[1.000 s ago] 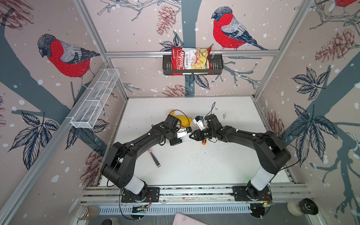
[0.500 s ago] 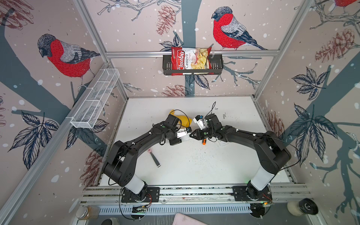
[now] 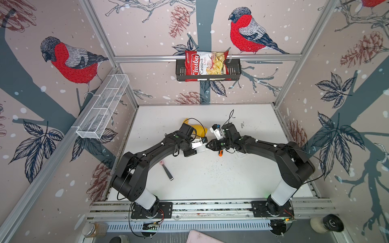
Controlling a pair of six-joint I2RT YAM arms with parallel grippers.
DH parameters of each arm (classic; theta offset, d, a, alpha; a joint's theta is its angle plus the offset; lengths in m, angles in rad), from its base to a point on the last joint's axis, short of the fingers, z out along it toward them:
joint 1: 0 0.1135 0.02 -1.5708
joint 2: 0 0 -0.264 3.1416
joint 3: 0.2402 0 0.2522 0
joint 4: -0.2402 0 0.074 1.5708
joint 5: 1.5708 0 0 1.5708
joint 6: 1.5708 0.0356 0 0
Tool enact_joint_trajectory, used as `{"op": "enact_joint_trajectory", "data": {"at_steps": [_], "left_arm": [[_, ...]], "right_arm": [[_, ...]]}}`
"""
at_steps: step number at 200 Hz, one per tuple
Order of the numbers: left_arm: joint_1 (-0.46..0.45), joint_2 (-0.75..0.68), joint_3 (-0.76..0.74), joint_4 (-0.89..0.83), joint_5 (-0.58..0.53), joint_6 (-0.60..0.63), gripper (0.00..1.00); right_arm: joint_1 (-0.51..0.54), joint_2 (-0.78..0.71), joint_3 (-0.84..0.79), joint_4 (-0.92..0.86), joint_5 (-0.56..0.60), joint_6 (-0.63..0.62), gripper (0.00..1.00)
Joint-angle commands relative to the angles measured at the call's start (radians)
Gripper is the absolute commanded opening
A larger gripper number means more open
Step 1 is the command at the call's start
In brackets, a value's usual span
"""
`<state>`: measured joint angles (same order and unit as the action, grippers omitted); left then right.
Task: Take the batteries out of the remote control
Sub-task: 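Push the battery cover off the remote with the right gripper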
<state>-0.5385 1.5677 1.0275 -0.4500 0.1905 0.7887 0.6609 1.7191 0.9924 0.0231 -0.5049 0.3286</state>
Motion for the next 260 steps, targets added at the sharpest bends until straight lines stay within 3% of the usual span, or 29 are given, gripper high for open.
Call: {"op": "enact_joint_trajectory", "data": {"at_steps": [1,18,33,64,122,192,216,237,260], "left_arm": [[0.000,0.004,0.012,0.016,0.033,-0.001,0.51],[0.000,0.007,0.014,0.014,0.033,-0.002,0.51],[0.000,0.010,0.018,0.012,0.033,-0.005,0.52],[0.000,0.012,0.028,0.007,0.036,-0.009,0.52],[-0.002,0.000,0.020,0.008,0.038,-0.007,0.51],[-0.002,-0.015,0.013,0.008,0.035,-0.007,0.51],[-0.002,-0.016,0.010,0.011,0.036,-0.008,0.52],[-0.002,-0.015,0.009,0.013,0.034,-0.005,0.52],[-0.002,-0.014,0.007,0.014,0.032,-0.004,0.52]], "right_arm": [[0.002,-0.003,-0.003,0.001,0.005,-0.015,0.38],[0.004,0.001,-0.003,0.012,-0.009,-0.011,0.51],[0.008,0.004,-0.005,0.020,-0.013,-0.007,0.54],[0.008,0.007,-0.004,0.026,-0.019,-0.002,0.51],[0.005,0.010,-0.008,0.041,-0.021,0.009,0.35],[-0.001,0.010,-0.008,0.031,0.018,0.008,0.25],[-0.004,0.010,-0.009,0.031,0.022,0.008,0.25],[-0.006,0.009,-0.011,0.032,0.023,0.007,0.38],[-0.006,0.007,-0.011,0.031,0.026,0.006,0.40]]}}
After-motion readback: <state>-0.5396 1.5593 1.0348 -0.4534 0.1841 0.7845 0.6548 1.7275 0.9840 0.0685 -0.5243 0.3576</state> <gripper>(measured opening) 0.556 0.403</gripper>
